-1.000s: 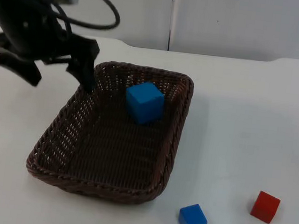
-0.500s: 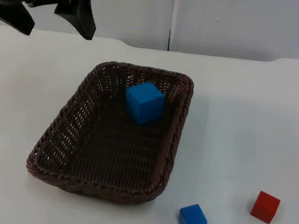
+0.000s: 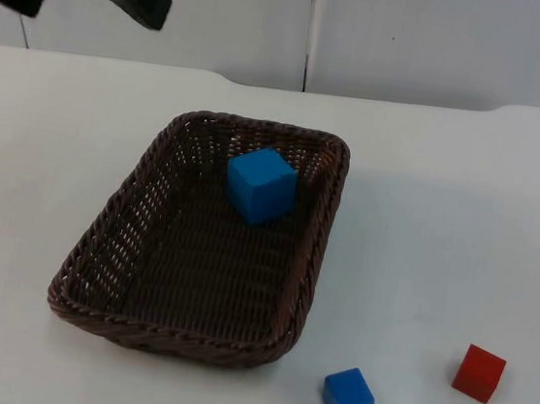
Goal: Pick up the basket with the left hand and place the largest block into the basket with the right hand.
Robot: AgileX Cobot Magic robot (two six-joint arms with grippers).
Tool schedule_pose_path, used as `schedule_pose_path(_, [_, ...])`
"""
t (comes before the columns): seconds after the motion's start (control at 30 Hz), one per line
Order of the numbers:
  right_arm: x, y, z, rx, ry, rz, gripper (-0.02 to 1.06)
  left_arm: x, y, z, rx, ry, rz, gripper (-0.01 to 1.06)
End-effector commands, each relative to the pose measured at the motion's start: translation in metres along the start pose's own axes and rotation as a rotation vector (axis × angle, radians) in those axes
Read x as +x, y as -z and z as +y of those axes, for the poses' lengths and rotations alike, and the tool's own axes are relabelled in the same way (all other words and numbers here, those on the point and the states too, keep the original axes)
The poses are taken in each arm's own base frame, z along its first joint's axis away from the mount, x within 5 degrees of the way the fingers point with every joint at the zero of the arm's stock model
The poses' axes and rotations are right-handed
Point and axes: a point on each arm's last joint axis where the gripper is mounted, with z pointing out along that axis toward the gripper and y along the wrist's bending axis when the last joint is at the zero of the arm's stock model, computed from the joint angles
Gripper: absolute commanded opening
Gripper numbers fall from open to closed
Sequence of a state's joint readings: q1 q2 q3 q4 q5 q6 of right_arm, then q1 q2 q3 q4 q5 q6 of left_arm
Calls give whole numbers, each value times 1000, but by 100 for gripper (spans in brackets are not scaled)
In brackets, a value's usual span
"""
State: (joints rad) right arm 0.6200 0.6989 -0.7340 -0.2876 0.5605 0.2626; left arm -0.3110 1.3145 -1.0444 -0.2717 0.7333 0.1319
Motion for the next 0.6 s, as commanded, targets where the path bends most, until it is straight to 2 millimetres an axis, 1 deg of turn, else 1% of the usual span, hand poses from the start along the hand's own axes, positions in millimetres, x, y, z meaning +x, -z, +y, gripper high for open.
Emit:
schedule_pose_path(0.0, [3, 1, 0, 0, 9, 15, 85, 10, 21, -4, 6, -15, -57, 89])
schedule_pose_path(0.03, [3, 1, 0, 0, 9, 15, 85, 10, 21, -4, 6, -15, -57, 89])
schedule_pose_path(0.13, [8, 10, -1, 0, 8, -6, 85, 26, 41, -7, 8, -46, -103, 89])
schedule_pose_path(0.23, [17, 24, -4, -1, 2, -49, 85, 43, 57, -8, 9, -52, -148, 89])
schedule_pose_path(0.27, [17, 24, -4, -1, 2, -49, 85, 43, 57, -8, 9, -52, -148, 89])
schedule_pose_path(0.43, [38, 44, -8, 3, -5, -97, 85, 75, 80, -9, 11, -62, -238, 89])
schedule_pose_path(0.47, [38, 44, -8, 3, -5, -97, 85, 75, 80, -9, 11, -62, -238, 89])
schedule_pose_path(0.57, [50, 53, -10, 4, -18, -110, 85, 91, 98, -11, 11, -80, -305, 89])
